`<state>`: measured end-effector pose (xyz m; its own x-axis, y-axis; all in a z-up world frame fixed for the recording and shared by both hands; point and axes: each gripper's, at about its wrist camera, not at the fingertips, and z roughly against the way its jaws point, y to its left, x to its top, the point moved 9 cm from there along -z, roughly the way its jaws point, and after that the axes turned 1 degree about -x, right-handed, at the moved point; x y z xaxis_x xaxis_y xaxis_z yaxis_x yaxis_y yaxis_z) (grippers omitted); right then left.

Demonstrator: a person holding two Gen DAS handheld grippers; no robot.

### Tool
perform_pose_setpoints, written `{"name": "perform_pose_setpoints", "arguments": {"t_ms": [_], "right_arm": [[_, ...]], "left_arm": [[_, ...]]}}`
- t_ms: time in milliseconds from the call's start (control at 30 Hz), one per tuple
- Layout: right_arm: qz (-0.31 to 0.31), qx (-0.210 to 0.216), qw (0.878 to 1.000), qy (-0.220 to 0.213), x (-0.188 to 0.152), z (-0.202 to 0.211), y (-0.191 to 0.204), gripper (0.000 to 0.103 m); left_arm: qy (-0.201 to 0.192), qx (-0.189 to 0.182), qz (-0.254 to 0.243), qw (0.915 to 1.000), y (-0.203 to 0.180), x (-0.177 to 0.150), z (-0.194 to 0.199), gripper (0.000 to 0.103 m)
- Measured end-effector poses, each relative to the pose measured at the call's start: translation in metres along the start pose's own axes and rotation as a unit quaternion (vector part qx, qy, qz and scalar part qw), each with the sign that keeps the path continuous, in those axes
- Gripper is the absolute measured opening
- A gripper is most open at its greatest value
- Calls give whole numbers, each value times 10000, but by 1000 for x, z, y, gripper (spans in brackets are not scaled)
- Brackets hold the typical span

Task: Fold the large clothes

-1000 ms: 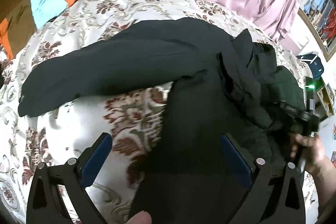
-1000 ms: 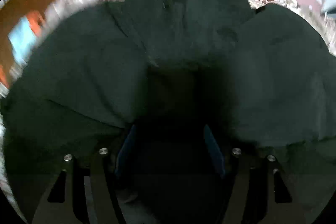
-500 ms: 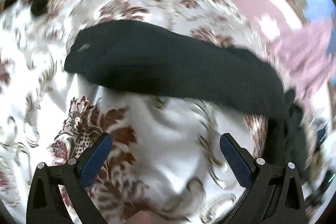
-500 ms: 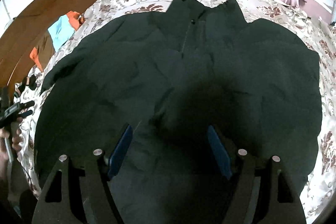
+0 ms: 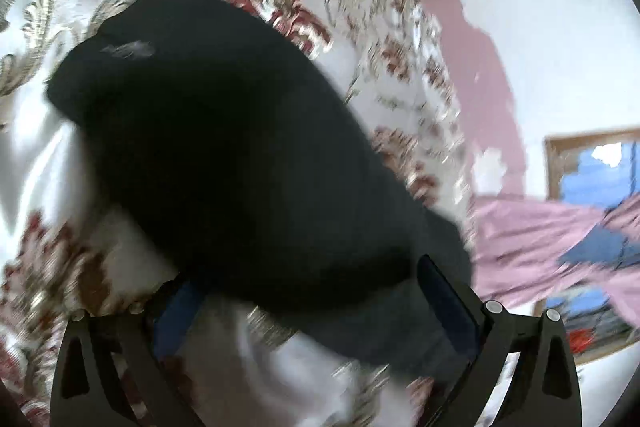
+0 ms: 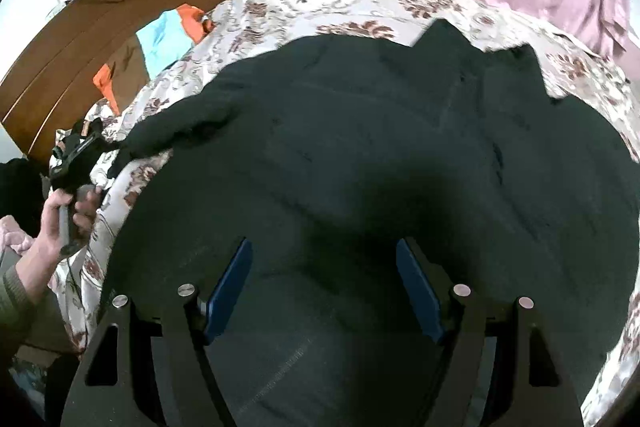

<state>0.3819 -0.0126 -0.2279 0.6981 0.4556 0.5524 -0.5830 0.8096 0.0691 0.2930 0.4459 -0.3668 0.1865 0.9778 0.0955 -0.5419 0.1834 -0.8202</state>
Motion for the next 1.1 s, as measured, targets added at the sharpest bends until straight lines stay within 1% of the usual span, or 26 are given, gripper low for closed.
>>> {"name": "perform_pose_setpoints", "arguments": {"t_ms": [33, 100, 133, 200, 233, 267, 300, 333, 367, 433, 500, 533, 567, 600, 633, 667, 700, 800, 833, 867, 933, 967, 1000, 1033, 1067, 1100], "right_arm": [[9, 35, 10000, -19, 5, -2, 5, 69], [34, 95, 9999, -63, 13, -6, 14, 69], [42, 112, 9999, -84, 16, -9, 17, 69], [59, 146, 9998, -107, 24, -17, 24, 69], [70, 153, 9998, -116, 28, -21, 26, 69], [98, 165, 9997, -128, 36, -30, 31, 69], [133, 142, 9997, -151, 43, -36, 34, 69], [227, 45, 9995, -205, 54, -45, 38, 69], [284, -12, 9993, -239, 61, -49, 41, 69], [446, -47, 9983, -371, 83, -63, 51, 68], [518, -64, 9980, -367, 104, -84, 60, 57], [499, -77, 9981, -343, 110, -90, 62, 47], [430, -66, 9986, -306, 116, -100, 62, 41], [353, 16, 9991, -242, 122, -113, 64, 37], [328, 46, 9992, -203, 124, -119, 65, 26], [324, 81, 9994, -76, 125, -132, 69, 15], [337, 101, 9994, -27, 125, -138, 71, 15], [308, 238, 9992, 89, 122, -157, 80, 15], [226, 381, 9990, 101, 121, -162, 84, 12], [153, 494, 9985, 153, 121, -167, 86, 7], [-18, 660, 9974, 290, 117, -177, 87, 5], [-101, 764, 9961, 433, 112, -185, 89, 5], [-114, 764, 9958, 491, 109, -190, 90, 5], [-122, 767, 9956, 523, 106, -193, 91, 5], [-168, 798, 9951, 552, 103, -196, 91, 5], [-248, 861, 9944, 569, 101, -198, 89, 5]], "left_arm": [[-42, -210, 97, 9997, -6, 4, -3, 97], [-31, -470, 153, 9988, -14, 8, -8, 93], [-14, -489, 142, 9987, -16, 9, -10, 92], [43, -351, -41, 9994, -23, 2, -21, 86], [38, -265, -191, 9995, -27, -1, -24, 76], [-42, -177, -468, 9987, -35, -3, -27, 61], [-146, -72, -703, 9974, -43, -3, -26, 52], [-203, -21, -878, 9959, -50, -1, -26, 34], [-216, -47, -954, 9952, -53, 0, -24, 19], [-332, -131, -1119, 9931, -66, 4, -16, 12], [-459, -192, -1360, 9895, -82, 9, -3, 11], [-532, -240, -1519, 9867, -91, 11, 5, 10], [-573, -269, -1624, 9847, -95, 11, 10, 10], [-639, -286, -1804, 9811, -107, 12, 17, 10], [-707, -281, -2020, 9764, -119, 13, 23, 10], [-771, -258, -2249, 9710, -132, 12, 29, 10], [-827, -237, -2438, 9660, -141, 11, 33, 10], [-1017, -196, -3151, 9434, -183, 5, 45, 10], [-1050, -218, -3326, 9369, -197, 2, 49, 10], [-1071, -255, -3507, 9300, -209, -3, 53, 10], [-1083, -321, -3879, 9147, -239, -16, 57, 10], [-1076, -345, -4033, 9081, -250, -23, 58, 10], [-1063, -364, -4313, 8952, -269, -36, 57, 10], [-1045, -380, -4522, 8850, -283, -47, 56, 9], [-1036, -389, -4682, 8767, -292, -56, 55, 9], [-1033, -410, -4891, 8651, -308, -70, 54, 9]]}}
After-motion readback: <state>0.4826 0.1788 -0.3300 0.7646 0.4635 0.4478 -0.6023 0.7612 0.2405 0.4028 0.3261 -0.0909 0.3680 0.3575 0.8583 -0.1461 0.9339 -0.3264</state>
